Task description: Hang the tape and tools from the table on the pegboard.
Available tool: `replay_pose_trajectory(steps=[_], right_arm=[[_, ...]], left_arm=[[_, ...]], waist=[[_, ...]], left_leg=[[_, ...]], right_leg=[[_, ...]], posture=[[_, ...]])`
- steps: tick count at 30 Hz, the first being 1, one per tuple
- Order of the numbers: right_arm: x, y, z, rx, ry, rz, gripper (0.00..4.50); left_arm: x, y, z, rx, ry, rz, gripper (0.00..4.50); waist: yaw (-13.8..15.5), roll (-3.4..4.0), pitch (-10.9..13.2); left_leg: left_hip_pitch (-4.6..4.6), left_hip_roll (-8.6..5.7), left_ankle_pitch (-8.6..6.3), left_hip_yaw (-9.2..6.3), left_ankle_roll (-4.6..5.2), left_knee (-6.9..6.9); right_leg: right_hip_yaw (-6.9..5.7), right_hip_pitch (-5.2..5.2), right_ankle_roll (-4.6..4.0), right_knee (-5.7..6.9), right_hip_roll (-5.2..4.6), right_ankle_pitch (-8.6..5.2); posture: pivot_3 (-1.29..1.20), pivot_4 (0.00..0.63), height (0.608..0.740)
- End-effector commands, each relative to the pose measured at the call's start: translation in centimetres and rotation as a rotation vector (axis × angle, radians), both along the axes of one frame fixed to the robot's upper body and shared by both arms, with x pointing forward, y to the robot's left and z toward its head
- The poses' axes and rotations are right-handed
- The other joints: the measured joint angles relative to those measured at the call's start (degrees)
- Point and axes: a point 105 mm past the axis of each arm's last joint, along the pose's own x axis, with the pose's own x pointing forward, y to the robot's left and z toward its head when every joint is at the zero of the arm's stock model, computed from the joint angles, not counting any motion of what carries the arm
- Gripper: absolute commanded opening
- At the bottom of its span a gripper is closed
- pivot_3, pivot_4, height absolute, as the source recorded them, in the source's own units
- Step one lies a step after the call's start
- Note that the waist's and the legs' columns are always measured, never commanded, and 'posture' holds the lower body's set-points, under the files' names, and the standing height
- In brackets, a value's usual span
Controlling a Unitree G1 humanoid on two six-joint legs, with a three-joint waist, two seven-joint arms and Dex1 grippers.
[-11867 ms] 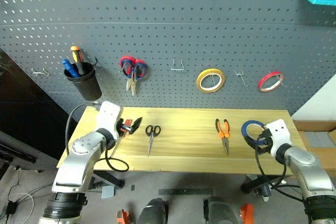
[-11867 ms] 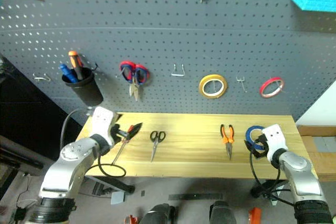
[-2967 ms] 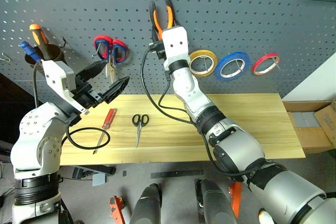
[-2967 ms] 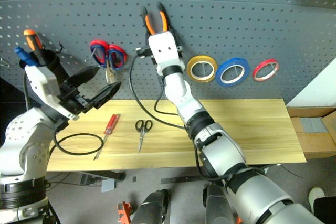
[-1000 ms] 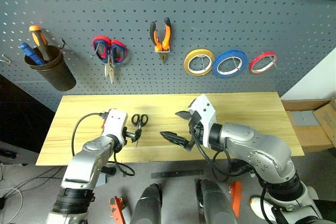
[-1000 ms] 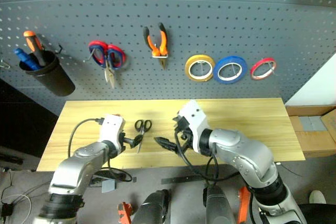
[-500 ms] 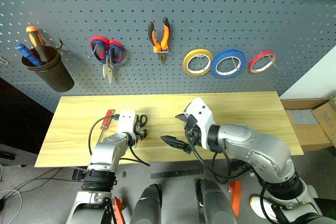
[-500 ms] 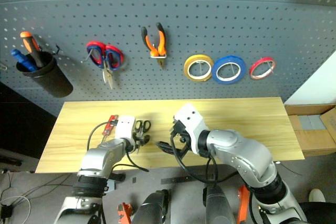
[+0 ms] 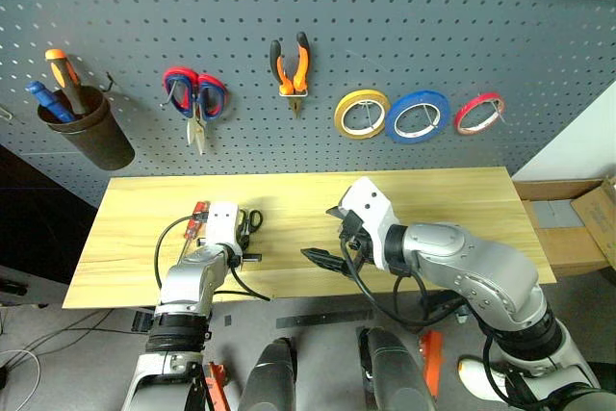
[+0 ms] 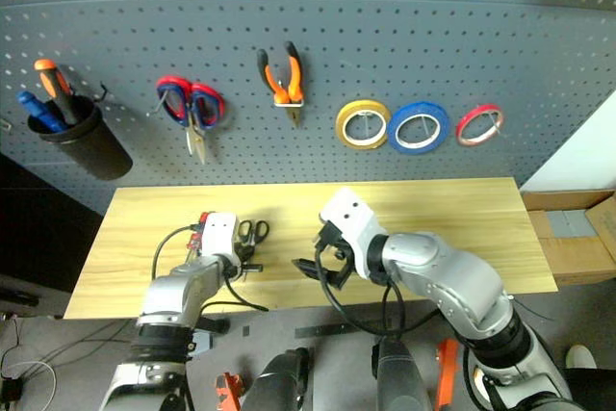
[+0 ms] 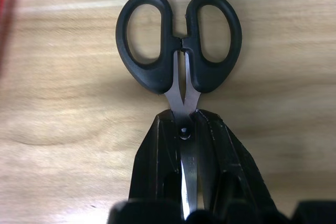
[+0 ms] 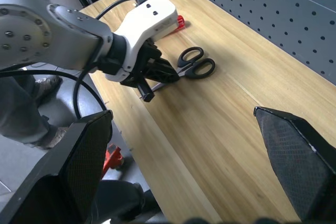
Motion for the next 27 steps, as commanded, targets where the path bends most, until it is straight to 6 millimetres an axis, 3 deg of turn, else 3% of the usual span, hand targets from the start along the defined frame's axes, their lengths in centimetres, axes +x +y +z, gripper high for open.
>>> replay_pose_trajectory(steps=[1, 6, 12, 16, 22, 27], right_arm=[[-0.1, -0.3, 2.0, 0.028, -0.080, 0.016, 4.50], [-0.1, -0.6, 3.7, 0.054, -0.124, 0.051, 4.50], [-0.8, -0.8, 4.5, 0.040, -0.170, 0.151, 4.50], [-0.1, -1.5, 4.7, 0.032, -0.197, 0.145, 4.50], [0.8, -2.0, 4.7, 0.020, -0.220, 0.136, 4.50], [1.5, -2.1, 4.8, 0.017, -0.234, 0.129, 4.50]], left_arm=[[-0.1, 0.8, 3.0, 0.027, -0.131, -0.033, 0.15], [-1.3, 2.6, 7.2, 0.000, -0.336, -0.003, 0.15], [-3.8, 1.5, 13.3, -0.017, -0.604, -0.146, 0.15], [-5.7, 2.2, 16.5, 0.067, -0.724, -0.152, 0.15], [-7.1, 2.8, 20.0, 0.182, -0.869, -0.132, 0.15], [-7.0, 3.5, 22.3, 0.244, -0.972, -0.090, 0.15]], waist=[[-0.09, 0.00, 0.06], [-0.07, 0.04, 0.11], [0.17, 0.04, 0.11], [0.38, 0.03, 0.10], [0.83, 0.03, 0.10], [1.45, 0.03, 0.09]], left_leg=[[-0.01, 0.00, 0.00, 0.00, 0.00, -0.01], [-0.08, 0.09, 0.00, -0.02, 0.00, -0.15], [-0.16, 0.06, -0.11, 0.02, 0.07, -0.25], [-0.20, 0.05, -0.13, 0.03, 0.11, -0.33], [-0.18, 0.05, -0.14, 0.05, 0.13, -0.39], [-0.18, 0.05, -0.14, 0.06, 0.13, -0.39]], right_leg=[[0.00, -0.01, 0.00, -0.02, 0.00, 0.00], [-0.07, 0.00, 0.00, -0.40, 0.02, 0.02], [-0.07, 0.01, 0.04, -0.68, -0.01, 0.05], [-0.10, 0.00, 0.05, -0.77, -0.04, 0.04], [-0.10, 0.01, 0.05, -0.79, -0.03, 0.04], [-0.09, 0.00, 0.04, -0.79, -0.03, 0.04]], posture=[[-0.09, 0.291, 0.740], [-0.07, 0.284, 0.740], [-0.06, 0.274, 0.740], [-0.03, 0.264, 0.740], [0.00, 0.247, 0.740], [0.01, 0.235, 0.740]])
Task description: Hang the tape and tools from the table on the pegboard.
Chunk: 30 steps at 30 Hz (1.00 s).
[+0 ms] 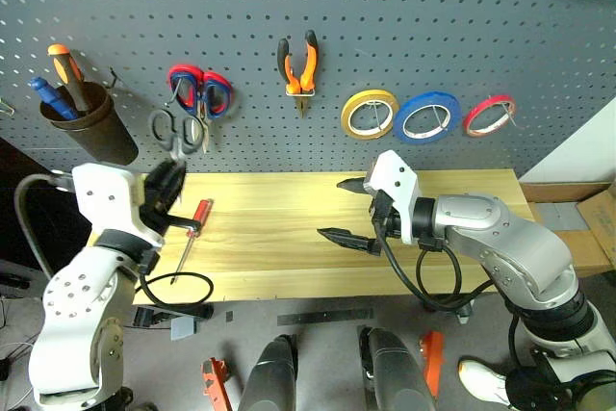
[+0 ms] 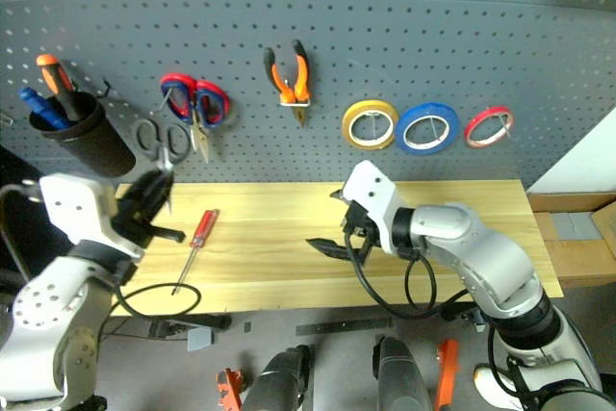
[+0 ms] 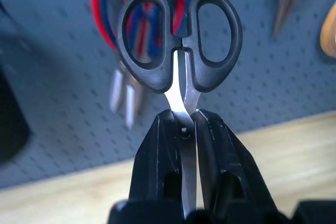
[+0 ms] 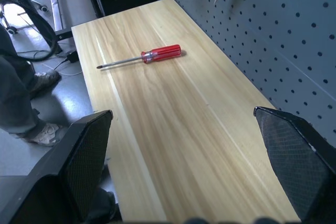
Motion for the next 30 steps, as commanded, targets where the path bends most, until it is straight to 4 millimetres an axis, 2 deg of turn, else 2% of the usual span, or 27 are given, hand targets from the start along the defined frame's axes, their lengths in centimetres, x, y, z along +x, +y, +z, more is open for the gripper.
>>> replay_pose_trajectory(steps=[1, 11, 16, 24, 30], right_arm=[[0.4, 0.0, 1.2, 0.012, -0.061, 0.004, 4.50], [1.2, 0.3, 1.5, 0.022, -0.076, -0.027, 4.50], [1.3, 0.3, 1.6, 0.028, -0.081, -0.042, 4.50], [1.3, 0.2, 1.7, 0.037, -0.085, -0.060, 4.50], [1.3, 0.4, 1.7, 0.046, -0.084, -0.057, 4.50]], left_arm=[[-0.3, -0.1, 2.9, 0.037, -0.127, 0.018, 0.15], [3.3, 0.1, 2.1, 0.055, -0.053, -0.035, 0.15], [4.0, 0.0, 1.6, 0.095, -0.028, -0.063, 0.15], [4.4, -0.1, 2.5, 0.131, -0.067, -0.076, 0.15], [5.4, 1.1, 1.2, 0.139, -0.010, -0.025, 0.15]], waist=[[0.42, -0.01, -0.01], [0.46, -0.01, -0.01], [0.32, -0.01, -0.01], [0.27, -0.01, -0.01], [0.27, -0.01, -0.01]], left_leg=[[0.00, 0.00, 0.00, -0.01, 0.00, 0.00], [-0.01, -0.04, 0.01, 0.00, -0.01, 0.03], [-0.01, -0.02, 0.00, -0.02, -0.02, 0.00], [-0.01, -0.02, 0.00, -0.01, -0.02, 0.02], [0.00, -0.02, 0.00, -0.01, -0.01, 0.04]], right_leg=[[-0.01, 0.00, 0.00, 0.00, 0.00, 0.00], [-0.02, 0.01, 0.02, 0.02, 0.00, 0.02], [-0.04, -0.02, 0.01, 0.02, 0.00, 0.02], [-0.01, -0.02, 0.01, 0.04, 0.00, 0.03], [-0.02, -0.02, 0.01, 0.08, 0.00, 0.03]], posture=[[0.01, 0.234, 0.740], [-0.01, 0.236, 0.740], [-0.02, 0.242, 0.740], [-0.02, 0.240, 0.740], [-0.02, 0.242, 0.740]])
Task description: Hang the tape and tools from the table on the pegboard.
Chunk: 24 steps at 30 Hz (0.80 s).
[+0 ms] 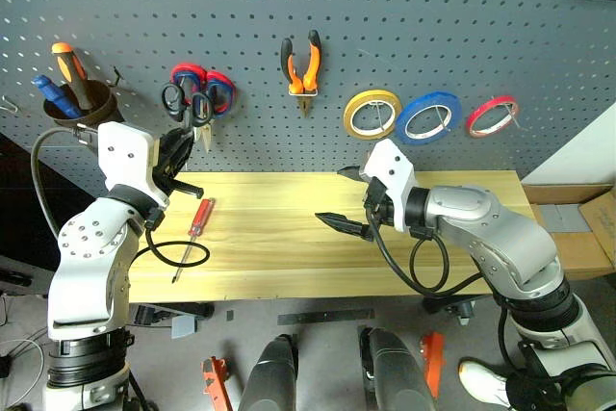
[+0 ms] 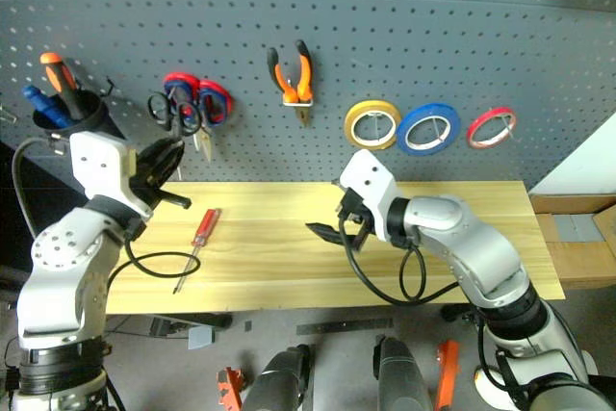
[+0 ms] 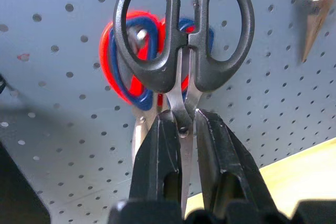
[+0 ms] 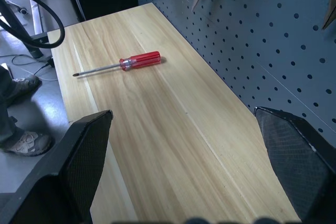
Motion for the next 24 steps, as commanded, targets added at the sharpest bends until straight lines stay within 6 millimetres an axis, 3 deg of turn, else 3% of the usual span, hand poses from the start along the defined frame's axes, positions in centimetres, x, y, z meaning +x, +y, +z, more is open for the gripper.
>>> replay_pose_trajectory(steps=[1, 3, 9, 15, 20, 24], right_arm=[[-0.2, 0.1, 1.4, 0.035, -0.054, 0.004, 4.50], [-0.2, 0.1, 1.6, 0.043, -0.057, 0.004, 4.50], [-0.6, 0.5, 1.4, 0.049, -0.055, 0.021, 4.50], [-0.7, 0.7, 0.5, 0.062, 0.017, -0.028, 4.50], [-0.4, 2.2, -0.8, 0.108, 0.138, -0.112, 4.50], [-1.1, 3.7, -2.0, 0.101, 0.188, -0.110, 4.50]], left_arm=[[0.3, 0.9, 0.4, 0.029, -0.021, 0.047, 0.15], [0.7, 1.3, 0.0, 0.020, -0.008, 0.072, 0.15], [1.1, 1.4, -2.3, -0.017, 0.067, 0.076, 2.21], [0.9, 3.8, -6.6, -0.029, 0.269, 0.156, 4.29], [1.6, 7.0, -9.7, -0.085, 0.474, 0.270, 4.29], [2.0, 7.6, -11.4, -0.114, 0.570, 0.299, 4.29]], waist=[[0.00, 0.00, 0.00], [-0.02, 0.00, 0.00], [-0.09, 0.00, 0.00], [-0.33, 0.01, 0.01], [-0.78, 0.03, 0.03], [-0.97, 0.08, 0.20]], left_leg=[[0.00, 0.00, 0.00, 0.01, 0.00, 0.02], [0.00, -0.01, 0.00, 0.00, 0.00, 0.04], [0.01, -0.01, 0.00, 0.01, 0.00, 0.07], [0.02, 0.00, -0.01, 0.00, 0.01, 0.06], [0.02, 0.01, 0.00, -0.06, 0.01, 0.23], [0.02, -0.01, -0.01, -0.06, 0.02, 0.31]], right_leg=[[0.01, 0.00, 0.00, 0.00, 0.00, 0.00], [0.00, 0.00, 0.00, 0.02, 0.00, 0.00], [0.01, 0.00, 0.00, 0.05, 0.00, 0.00], [0.02, -0.03, 0.00, 0.11, 0.00, 0.00], [-0.02, -0.02, 0.00, 0.31, 0.04, 0.00], [0.00, 0.01, 0.01, 0.32, 0.04, 0.00]], posture=[[-0.02, 0.242, 0.740], [-0.02, 0.244, 0.740], [-0.04, 0.257, 0.740], [-0.04, 0.270, 0.740], [-0.04, 0.296, 0.740], [-0.04, 0.322, 0.740]])
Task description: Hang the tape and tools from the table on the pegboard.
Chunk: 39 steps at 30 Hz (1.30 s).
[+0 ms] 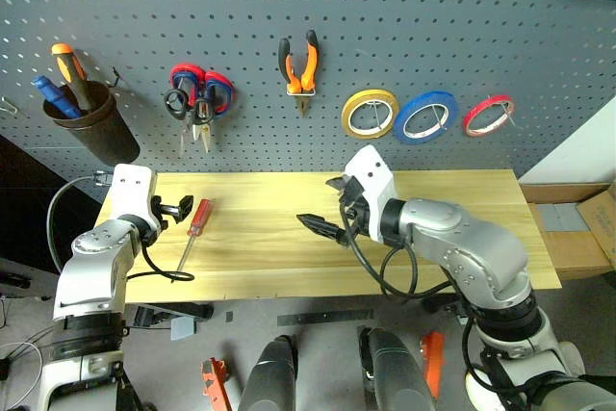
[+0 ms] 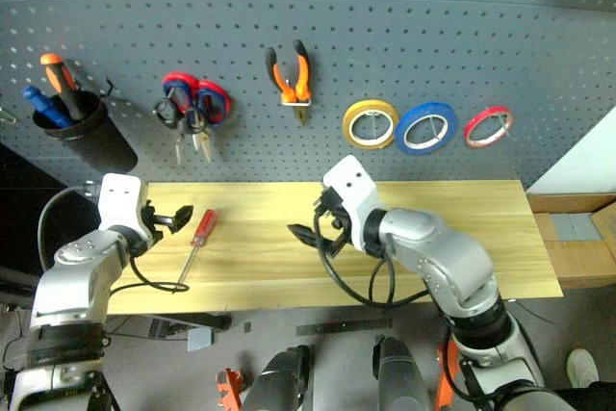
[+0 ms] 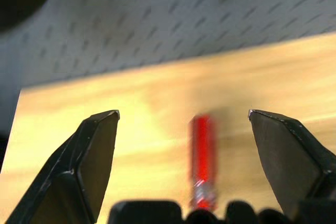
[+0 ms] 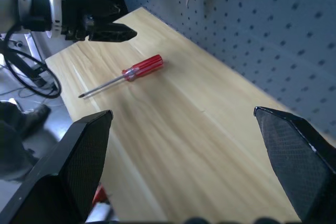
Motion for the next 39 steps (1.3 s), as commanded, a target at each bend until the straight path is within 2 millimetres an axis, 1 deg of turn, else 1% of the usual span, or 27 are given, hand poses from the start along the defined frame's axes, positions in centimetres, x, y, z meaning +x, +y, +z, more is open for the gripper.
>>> replay_pose_trajectory(steps=[1, 3, 7, 12, 15, 18, 23, 26, 29, 31, 35, 37, 39], right_arm=[[-0.8, 1.3, -0.4, -0.005, 0.008, 0.015, 4.50], [-0.9, 1.8, -0.8, -0.016, 0.016, 0.019, 4.50], [-1.4, 3.1, -1.0, -0.046, 0.000, 0.062, 4.50], [-2.5, 4.7, -0.3, -0.082, -0.071, 0.178, 4.50], [-2.7, 5.4, 0.2, -0.083, -0.102, 0.199, 4.50], [-2.7, 5.6, 0.7, -0.093, -0.142, 0.201, 4.50], [-2.8, 5.7, 1.0, -0.111, -0.177, 0.207, 4.50], [-2.7, 5.6, 1.3, -0.111, -0.190, 0.211, 4.50], [-2.5, 5.6, 2.0, -0.096, -0.206, 0.212, 4.50], [-2.4, 5.5, 2.7, -0.074, -0.216, 0.213, 4.50], [-2.3, 4.9, 4.9, 0.004, -0.269, 0.235, 4.50], [-2.4, 4.6, 5.8, 0.032, -0.317, 0.258, 4.50], [-2.8, 4.4, 6.9, 0.062, -0.397, 0.305, 4.50]], left_arm=[[0.3, 0.6, -0.8, -0.015, 0.060, 0.031, 4.29], [0.7, 0.6, -1.5, -0.030, 0.093, 0.047, 4.29], [1.2, -0.7, -3.3, -0.068, 0.186, -0.002, 4.29], [1.9, -1.4, -4.9, -0.092, 0.239, 0.008, 4.29], [2.4, -1.8, -5.9, -0.099, 0.262, 0.019, 4.29], [2.6, -1.5, -6.4, -0.104, 0.261, 0.052, 3.68], [2.9, -1.3, -6.5, -0.118, 0.248, 0.060, 1.94], [2.5, -1.2, -5.9, -0.128, 0.217, 0.057, 0.90], [1.6, -1.0, -5.1, -0.127, 0.163, 0.060, 0.84], [0.6, -1.2, -4.2, -0.124, 0.127, 0.063, 0.84], [-1.9, -1.8, -0.7, -0.077, -0.065, 0.043, 0.84], [-2.9, -1.5, 0.8, -0.057, -0.156, 0.053, 0.84], [-3.9, -1.1, 3.0, -0.065, -0.274, 0.077, 0.84]], waist=[[-0.09, 0.01, 0.17], [-0.24, 0.03, 0.35], [-0.45, 0.03, 1.12], [-0.91, 0.02, 2.22], [-1.04, 0.03, 2.60], [-1.14, 0.11, 2.73], [-1.79, 0.16, 2.76], [-2.15, 0.16, 2.76], [-2.69, 0.16, 2.76], [-2.81, 0.16, 2.76], [-2.15, 0.12, 2.73], [-1.87, 0.09, 2.72], [-1.41, 0.05, 2.66]], left_leg=[[0.00, 0.00, 0.00, 0.00, 0.00, 0.00], [0.00, 0.01, 0.00, -0.02, 0.00, 0.00], [0.00, 0.01, 0.00, 0.00, 0.00, 0.01], [-0.02, 0.02, 0.00, 0.01, 0.00, 0.03], [-0.12, 0.02, 0.00, 0.01, 0.00, 0.04], [-0.14, 0.01, -0.01, 0.04, 0.01, 0.06], [-0.13, 0.01, -0.02, 0.03, 0.02, 0.06], [-0.13, 0.01, -0.02, 0.03, 0.02, 0.06], [-0.13, 0.03, -0.03, 0.07, 0.02, 0.03], [-0.14, 0.05, -0.04, 0.05, 0.01, -0.01], [-0.30, 0.09, -0.06, -0.01, -0.03, 0.00], [-0.32, 0.08, -0.06, -0.03, -0.04, 0.00], [-0.32, 0.06, -0.07, -0.04, -0.05, 0.00]], right_leg=[[-0.01, -0.01, 0.00, 0.00, 0.00, 0.00], [-0.01, -0.03, 0.00, 0.04, 0.00, 0.00], [0.00, -0.03, 0.00, 0.04, 0.00, 0.00], [0.01, -0.11, 0.00, 0.09, 0.01, 0.00], [0.00, -0.20, 0.00, 0.10, 0.01, 0.00], [0.02, -0.20, 0.00, 0.08, -0.02, 0.00], [0.02, -0.19, 0.01, 0.09, -0.03, -0.01], [0.03, -0.20, 0.02, 0.09, -0.03, -0.01], [0.11, -0.24, 0.01, 0.07, -0.02, 0.00], [0.11, -0.28, 0.01, 0.06, -0.02, 0.00], [0.07, -0.38, 0.00, -0.05, -0.05, 0.01], [0.05, -0.38, -0.01, -0.08, -0.06, 0.01], [0.03, -0.37, 0.00, -0.09, -0.08, 0.01]], posture=[[-0.04, 0.331, 0.740], [-0.04, 0.340, 0.740], [-0.05, 0.366, 0.740], [-0.07, 0.387, 0.740], [-0.09, 0.400, 0.740], [-0.10, 0.403, 0.740], [-0.11, 0.396, 0.740], [-0.11, 0.389, 0.740], [-0.10, 0.368, 0.740], [-0.10, 0.358, 0.740], [-0.07, 0.320, 0.740], [-0.06, 0.310, 0.740], [-0.04, 0.287, 0.740]])
